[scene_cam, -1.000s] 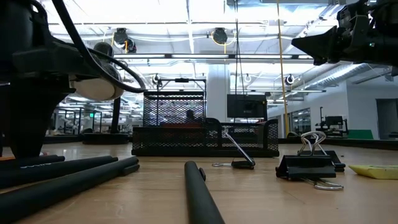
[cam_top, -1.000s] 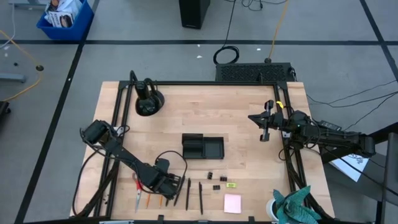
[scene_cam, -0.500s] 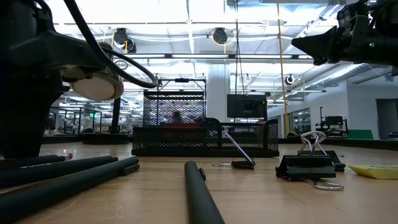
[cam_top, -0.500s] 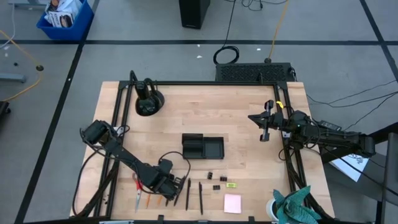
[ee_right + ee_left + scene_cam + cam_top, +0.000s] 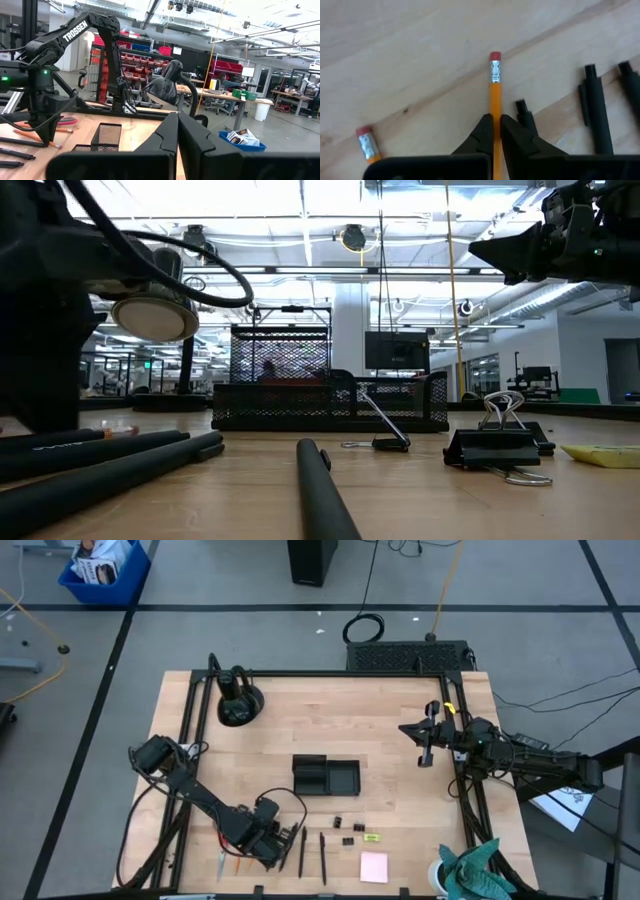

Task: Pick and place office supplies into organizer
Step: Put the orange pencil into the black desk organizer

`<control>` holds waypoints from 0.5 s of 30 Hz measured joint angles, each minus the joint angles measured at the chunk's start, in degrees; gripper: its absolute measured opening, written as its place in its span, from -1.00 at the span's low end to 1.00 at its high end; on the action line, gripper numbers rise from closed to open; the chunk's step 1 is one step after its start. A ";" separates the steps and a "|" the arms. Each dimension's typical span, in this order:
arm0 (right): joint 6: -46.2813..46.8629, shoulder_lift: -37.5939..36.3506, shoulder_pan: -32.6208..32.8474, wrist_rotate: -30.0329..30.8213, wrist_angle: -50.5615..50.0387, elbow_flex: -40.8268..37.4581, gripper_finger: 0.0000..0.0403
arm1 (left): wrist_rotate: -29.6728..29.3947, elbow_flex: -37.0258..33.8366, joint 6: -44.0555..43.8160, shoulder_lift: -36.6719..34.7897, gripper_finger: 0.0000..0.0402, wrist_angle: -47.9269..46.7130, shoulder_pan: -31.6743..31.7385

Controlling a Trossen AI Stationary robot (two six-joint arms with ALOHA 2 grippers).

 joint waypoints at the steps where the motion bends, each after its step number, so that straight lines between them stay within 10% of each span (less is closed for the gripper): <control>1: 0.00 0.00 0.00 0.00 0.00 -0.02 -0.98 | -1.35 0.00 -0.05 -0.21 -0.94 -0.28 -0.17; 15: 0.15 0.00 0.02 -0.02 -1.24 0.00 -0.98 | -15.47 -0.14 0.27 -5.79 -0.97 -4.46 -2.09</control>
